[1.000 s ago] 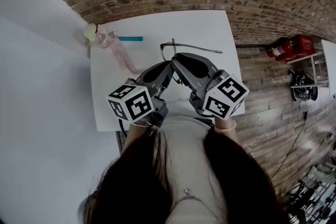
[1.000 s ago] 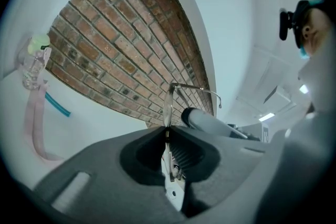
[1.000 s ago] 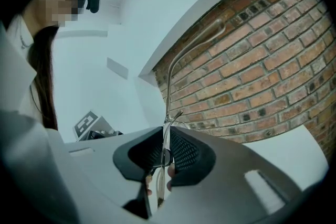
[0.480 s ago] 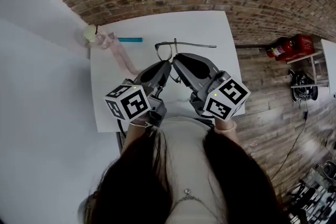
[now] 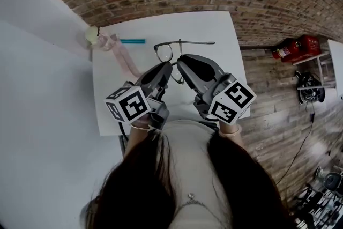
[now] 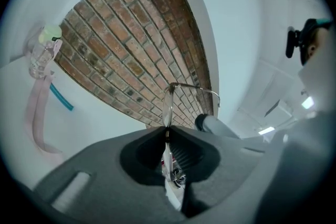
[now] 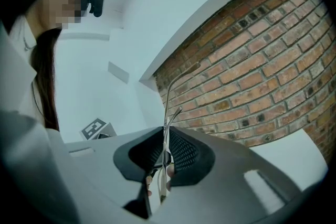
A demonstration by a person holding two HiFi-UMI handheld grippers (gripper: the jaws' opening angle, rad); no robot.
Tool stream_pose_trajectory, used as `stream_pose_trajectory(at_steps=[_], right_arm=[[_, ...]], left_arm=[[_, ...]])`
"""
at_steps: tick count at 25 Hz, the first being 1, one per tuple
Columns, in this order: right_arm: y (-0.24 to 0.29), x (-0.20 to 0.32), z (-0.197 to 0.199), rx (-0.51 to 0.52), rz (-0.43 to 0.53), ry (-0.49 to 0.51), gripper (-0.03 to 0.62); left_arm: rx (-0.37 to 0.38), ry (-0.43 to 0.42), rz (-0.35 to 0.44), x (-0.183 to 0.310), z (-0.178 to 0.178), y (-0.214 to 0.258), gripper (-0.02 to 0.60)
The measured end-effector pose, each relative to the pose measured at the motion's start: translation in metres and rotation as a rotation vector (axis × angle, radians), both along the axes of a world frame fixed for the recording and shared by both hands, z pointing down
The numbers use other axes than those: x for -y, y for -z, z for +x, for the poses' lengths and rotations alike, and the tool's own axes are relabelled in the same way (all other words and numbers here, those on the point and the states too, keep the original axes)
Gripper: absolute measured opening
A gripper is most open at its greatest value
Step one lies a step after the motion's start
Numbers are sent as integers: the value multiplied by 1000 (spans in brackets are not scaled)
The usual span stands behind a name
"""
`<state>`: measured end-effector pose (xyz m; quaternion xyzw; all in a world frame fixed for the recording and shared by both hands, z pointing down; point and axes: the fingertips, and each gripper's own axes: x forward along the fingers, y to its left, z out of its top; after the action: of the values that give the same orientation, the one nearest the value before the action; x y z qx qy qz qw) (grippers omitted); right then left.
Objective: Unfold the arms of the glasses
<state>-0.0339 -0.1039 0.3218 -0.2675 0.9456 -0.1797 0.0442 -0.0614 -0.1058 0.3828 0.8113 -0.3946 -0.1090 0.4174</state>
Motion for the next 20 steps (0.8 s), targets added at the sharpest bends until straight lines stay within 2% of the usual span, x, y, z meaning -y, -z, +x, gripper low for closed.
stream_pose_trajectory(at_steps=[20], right_arm=[[7, -1, 5, 22, 14, -15, 31]], left_arm=[[-81, 71, -24, 5, -20, 0, 23]])
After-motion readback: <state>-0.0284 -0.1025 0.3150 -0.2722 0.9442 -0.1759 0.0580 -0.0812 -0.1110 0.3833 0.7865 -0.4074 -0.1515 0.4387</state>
